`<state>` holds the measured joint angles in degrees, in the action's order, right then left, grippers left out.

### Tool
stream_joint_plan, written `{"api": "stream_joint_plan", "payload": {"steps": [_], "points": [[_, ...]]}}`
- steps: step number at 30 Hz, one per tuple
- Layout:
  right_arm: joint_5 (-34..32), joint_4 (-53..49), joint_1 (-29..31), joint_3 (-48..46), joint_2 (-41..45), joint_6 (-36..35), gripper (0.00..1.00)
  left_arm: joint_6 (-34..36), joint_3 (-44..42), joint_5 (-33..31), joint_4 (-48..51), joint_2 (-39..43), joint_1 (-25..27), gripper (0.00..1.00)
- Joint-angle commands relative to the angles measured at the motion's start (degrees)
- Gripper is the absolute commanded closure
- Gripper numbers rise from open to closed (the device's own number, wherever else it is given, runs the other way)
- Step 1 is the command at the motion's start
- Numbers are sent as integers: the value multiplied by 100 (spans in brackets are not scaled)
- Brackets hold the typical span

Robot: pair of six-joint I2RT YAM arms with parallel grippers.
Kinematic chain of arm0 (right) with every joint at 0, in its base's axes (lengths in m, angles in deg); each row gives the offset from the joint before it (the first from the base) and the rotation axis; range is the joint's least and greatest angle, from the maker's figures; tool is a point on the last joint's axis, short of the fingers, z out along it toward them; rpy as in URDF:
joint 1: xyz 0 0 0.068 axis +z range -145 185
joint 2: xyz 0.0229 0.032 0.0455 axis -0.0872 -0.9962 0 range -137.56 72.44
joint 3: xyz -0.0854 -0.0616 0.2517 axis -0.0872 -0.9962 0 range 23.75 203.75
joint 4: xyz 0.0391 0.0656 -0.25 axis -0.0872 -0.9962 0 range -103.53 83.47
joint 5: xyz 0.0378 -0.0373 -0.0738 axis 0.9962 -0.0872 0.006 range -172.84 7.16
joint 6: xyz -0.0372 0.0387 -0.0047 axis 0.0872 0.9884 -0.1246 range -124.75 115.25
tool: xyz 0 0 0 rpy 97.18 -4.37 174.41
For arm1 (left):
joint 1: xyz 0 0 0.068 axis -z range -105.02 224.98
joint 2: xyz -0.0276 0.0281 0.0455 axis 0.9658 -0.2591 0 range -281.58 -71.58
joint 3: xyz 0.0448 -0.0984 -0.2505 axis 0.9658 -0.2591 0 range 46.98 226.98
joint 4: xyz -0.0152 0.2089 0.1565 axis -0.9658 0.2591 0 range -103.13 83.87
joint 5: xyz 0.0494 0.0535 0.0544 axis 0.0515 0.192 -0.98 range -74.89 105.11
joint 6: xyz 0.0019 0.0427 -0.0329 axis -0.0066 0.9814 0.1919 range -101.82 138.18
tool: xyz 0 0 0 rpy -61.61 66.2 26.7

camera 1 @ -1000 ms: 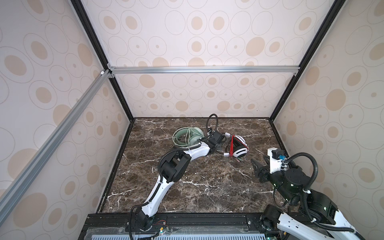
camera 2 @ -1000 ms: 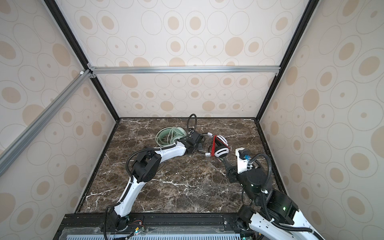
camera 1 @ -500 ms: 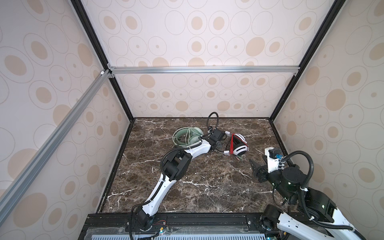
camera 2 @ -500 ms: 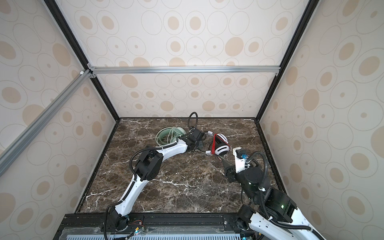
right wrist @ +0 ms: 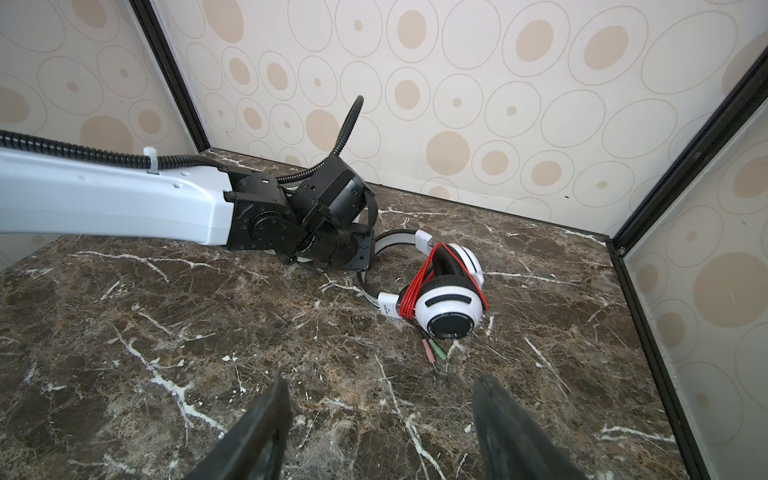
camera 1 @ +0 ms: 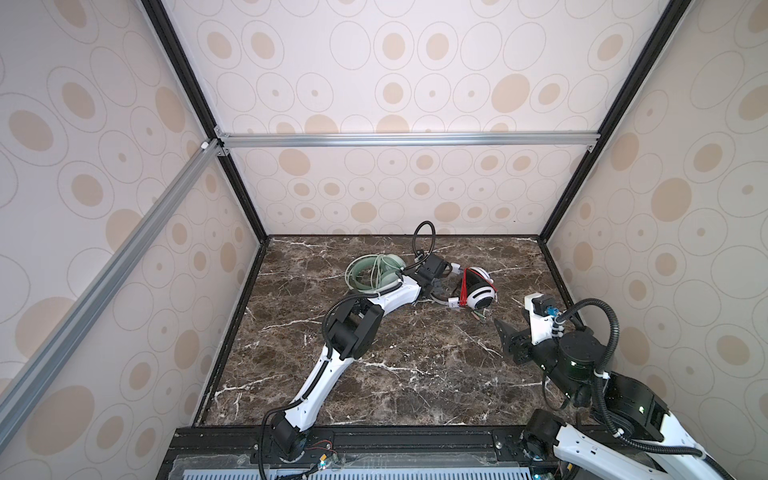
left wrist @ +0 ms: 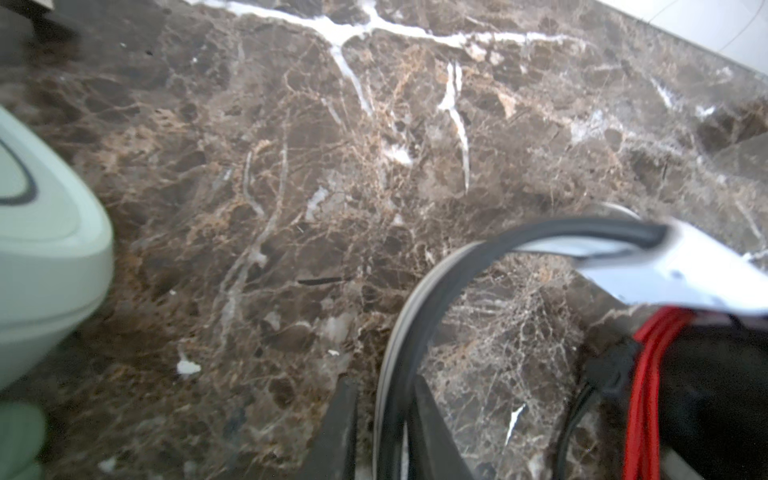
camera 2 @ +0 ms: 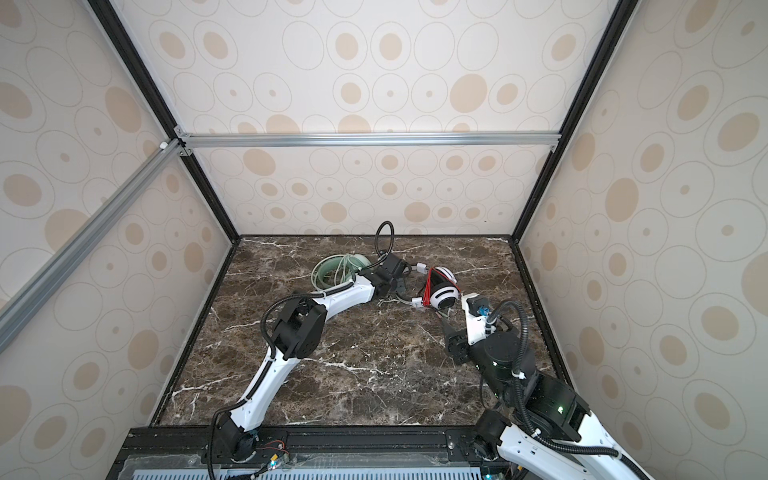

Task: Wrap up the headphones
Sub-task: 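Open the left gripper to release the headset and lift away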

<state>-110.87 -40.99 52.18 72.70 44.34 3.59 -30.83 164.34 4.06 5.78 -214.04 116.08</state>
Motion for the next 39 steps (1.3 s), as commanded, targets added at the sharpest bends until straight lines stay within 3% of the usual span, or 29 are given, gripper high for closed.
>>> {"api": "stream_joint_plan", "payload": {"steps": [1,8,17,27,30,35,39], "points": [[26,90,-24,14,-47,49,29,127,334,-130,32,-100,-50,73],[-7,100,-27,-7,-51,91,29,407,358,-124,-32,113,-26,52],[-343,103,-27,45,-104,-10,28,1048,297,33,-244,721,114,2],[-1028,-219,-25,80,-73,98,24,1780,-12,-132,66,1839,402,2],[-1213,-312,-29,75,-148,165,20,1939,-746,-100,-47,2588,528,2],[-1269,-457,-42,132,-336,257,0,2250,-2194,113,-458,3958,782,2],[-1320,-450,-45,163,-506,253,0,2357,-3089,155,-460,4833,983,2]]}}
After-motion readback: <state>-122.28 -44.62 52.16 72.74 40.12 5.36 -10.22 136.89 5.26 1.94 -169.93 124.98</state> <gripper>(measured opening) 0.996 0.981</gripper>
